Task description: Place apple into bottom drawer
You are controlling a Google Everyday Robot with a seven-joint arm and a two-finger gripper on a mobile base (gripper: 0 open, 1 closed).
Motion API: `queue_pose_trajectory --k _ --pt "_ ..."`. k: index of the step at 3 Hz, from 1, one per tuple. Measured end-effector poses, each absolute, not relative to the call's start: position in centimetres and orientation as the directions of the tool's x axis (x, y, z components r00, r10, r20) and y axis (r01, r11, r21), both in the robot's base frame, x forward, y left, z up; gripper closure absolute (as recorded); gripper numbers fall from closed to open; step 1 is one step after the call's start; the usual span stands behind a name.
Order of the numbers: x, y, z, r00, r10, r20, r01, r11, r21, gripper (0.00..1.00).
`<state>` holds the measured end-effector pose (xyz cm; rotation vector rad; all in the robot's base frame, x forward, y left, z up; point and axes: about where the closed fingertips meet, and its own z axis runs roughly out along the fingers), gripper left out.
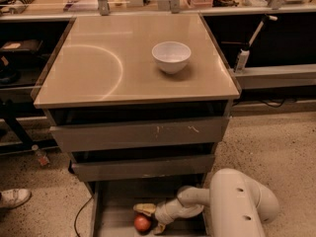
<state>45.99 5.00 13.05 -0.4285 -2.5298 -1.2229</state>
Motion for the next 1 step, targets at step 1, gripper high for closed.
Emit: queue_pose_trajectory --k 1 --pt "45.99 5.0 13.05 -0.911 0.136 0.389 0.389 0.594 0.704 0.0"
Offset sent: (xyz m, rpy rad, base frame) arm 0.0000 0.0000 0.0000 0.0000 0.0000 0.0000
